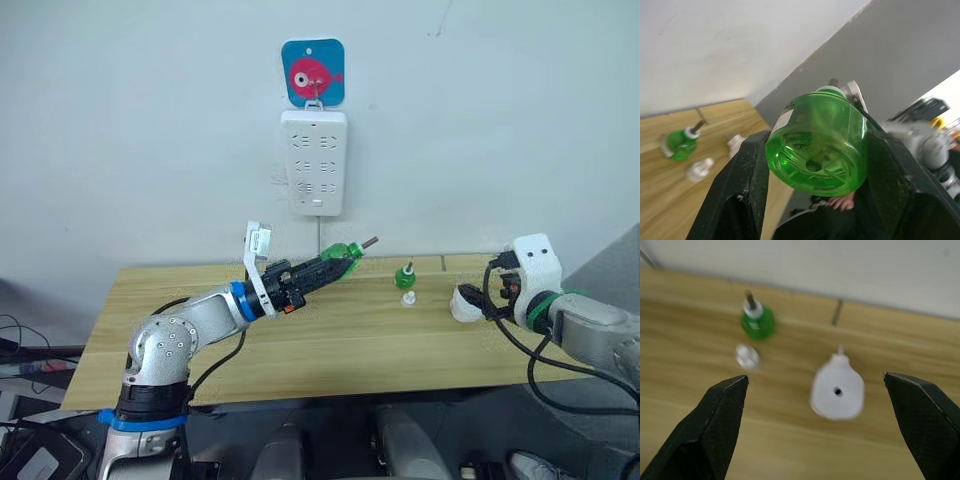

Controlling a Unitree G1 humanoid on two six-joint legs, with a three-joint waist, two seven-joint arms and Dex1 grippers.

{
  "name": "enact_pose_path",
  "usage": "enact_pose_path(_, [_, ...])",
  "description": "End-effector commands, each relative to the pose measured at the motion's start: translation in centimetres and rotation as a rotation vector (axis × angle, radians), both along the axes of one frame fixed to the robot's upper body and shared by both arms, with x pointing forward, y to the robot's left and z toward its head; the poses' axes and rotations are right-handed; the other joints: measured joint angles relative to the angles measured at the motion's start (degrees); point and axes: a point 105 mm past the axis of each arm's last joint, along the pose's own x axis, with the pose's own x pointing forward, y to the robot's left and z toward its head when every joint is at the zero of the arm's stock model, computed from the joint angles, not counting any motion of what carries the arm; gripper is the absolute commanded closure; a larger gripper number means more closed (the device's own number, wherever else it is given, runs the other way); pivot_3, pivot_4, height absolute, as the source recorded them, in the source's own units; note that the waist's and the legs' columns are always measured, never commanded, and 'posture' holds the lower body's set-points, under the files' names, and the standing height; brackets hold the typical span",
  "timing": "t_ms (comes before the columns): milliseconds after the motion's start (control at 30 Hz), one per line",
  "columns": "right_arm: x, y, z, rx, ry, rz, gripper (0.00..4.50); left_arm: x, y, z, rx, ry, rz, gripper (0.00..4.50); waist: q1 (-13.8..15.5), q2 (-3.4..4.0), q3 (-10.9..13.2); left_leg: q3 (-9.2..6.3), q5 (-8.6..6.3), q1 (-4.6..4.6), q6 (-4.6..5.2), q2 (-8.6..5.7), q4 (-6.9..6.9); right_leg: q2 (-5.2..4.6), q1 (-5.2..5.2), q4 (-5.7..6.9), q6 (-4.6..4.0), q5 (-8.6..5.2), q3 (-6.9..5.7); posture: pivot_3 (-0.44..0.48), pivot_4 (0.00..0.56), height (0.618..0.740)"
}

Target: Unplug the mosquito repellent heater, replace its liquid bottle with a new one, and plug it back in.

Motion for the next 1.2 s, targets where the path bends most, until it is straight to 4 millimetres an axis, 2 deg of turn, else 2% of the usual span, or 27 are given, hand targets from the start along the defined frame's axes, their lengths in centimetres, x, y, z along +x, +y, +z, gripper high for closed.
enact_pose_path(33, [1.5, -1.3, -0.7, -0.012, 0.073, -0.074, 0.00, -0.8, -0.5, 0.1, 0.033, -0.078, -0.048, 2.06, 0.1, -0.05, 0.2, 0.00, 0.00, 0.01, 0.00, 0.00, -0.07, 0.00, -0.01, -0.04, -0.04, 0.02, 0.00, -0.163, 0.215, 0.733])
enact_pose_path(267, [4.1, -3.0, -3.8, -0.021, 0.259, -0.175, 0.00, -1.7, -1.0, -0.7, 0.051, -0.095, -0.081, 2.06, 0.2, -0.10, 0.8, -0.01, -0.03, -0.08, 0.08, -0.01, -0.47, -0.07, 0.00, -0.60, -0.25, 0.20, -0.04, -0.133, 0.229, 0.733])
enact_pose_path(433, [5.4, -2.8, -4.9, -0.031, 0.296, -0.149, 0.00, -2.0, -0.9, -0.9, 0.053, -0.102, -0.073, 2.06, 0.3, 0.06, 1.2, -0.10, -0.16, -0.14, 0.27, -0.02, -0.54, -0.17, -0.05, -0.61, -0.24, 0.20, -0.15, -0.099, 0.227, 0.733])
enact_pose_path(567, [5.8, -2.5, -5.8, -0.015, 0.328, -0.134, 0.00, -2.3, -0.7, -0.9, 0.055, -0.104, -0.065, 2.06, 0.3, 0.11, 1.2, -0.12, -0.16, -0.13, 0.27, -0.04, -0.54, -0.18, -0.05, -0.61, -0.24, 0.20, -0.17, -0.079, 0.222, 0.733])
enact_pose_path(900, [6.4, -3.4, -7.4, -0.048, 0.334, -0.143, 0.00, -2.4, -0.5, -1.0, 0.069, -0.112, -0.062, 2.06, 0.4, 0.12, 1.2, -0.11, -0.16, -0.12, 0.26, -0.09, -0.53, -0.21, -0.03, -0.59, -0.23, 0.20, -0.18, -0.069, 0.211, 0.733])
enact_pose_path(1000, [6.6, -3.4, -7.5, -0.048, 0.326, -0.136, 0.58, -2.4, -0.5, -1.0, 0.069, -0.114, -0.063, 2.06, 0.4, 0.12, 1.2, -0.14, -0.15, -0.12, 0.26, -0.08, -0.53, -0.21, -0.04, -0.58, -0.23, 0.20, -0.19, -0.069, 0.211, 0.733])
enact_pose_path(1100, [6.4, -3.3, -7.6, -0.045, 0.329, -0.124, 1.52, -2.3, -0.6, -1.0, 0.068, -0.114, -0.066, 2.06, 0.4, 0.12, 1.2, -0.13, -0.15, -0.12, 0.26, -0.09, -0.53, -0.21, -0.03, -0.58, -0.23, 0.20, -0.19, -0.078, 0.204, 0.733])
enact_pose_path(1200, [6.1, -3.4, -7.5, -0.048, 0.332, -0.111, 1.52, -2.2, -0.7, -1.1, 0.068, -0.115, -0.069, 2.06, 0.4, 0.12, 1.2, -0.14, -0.15, -0.12, 0.26, -0.10, -0.53, -0.22, -0.03, -0.58, -0.23, 0.20, -0.19, -0.087, 0.199, 0.733])
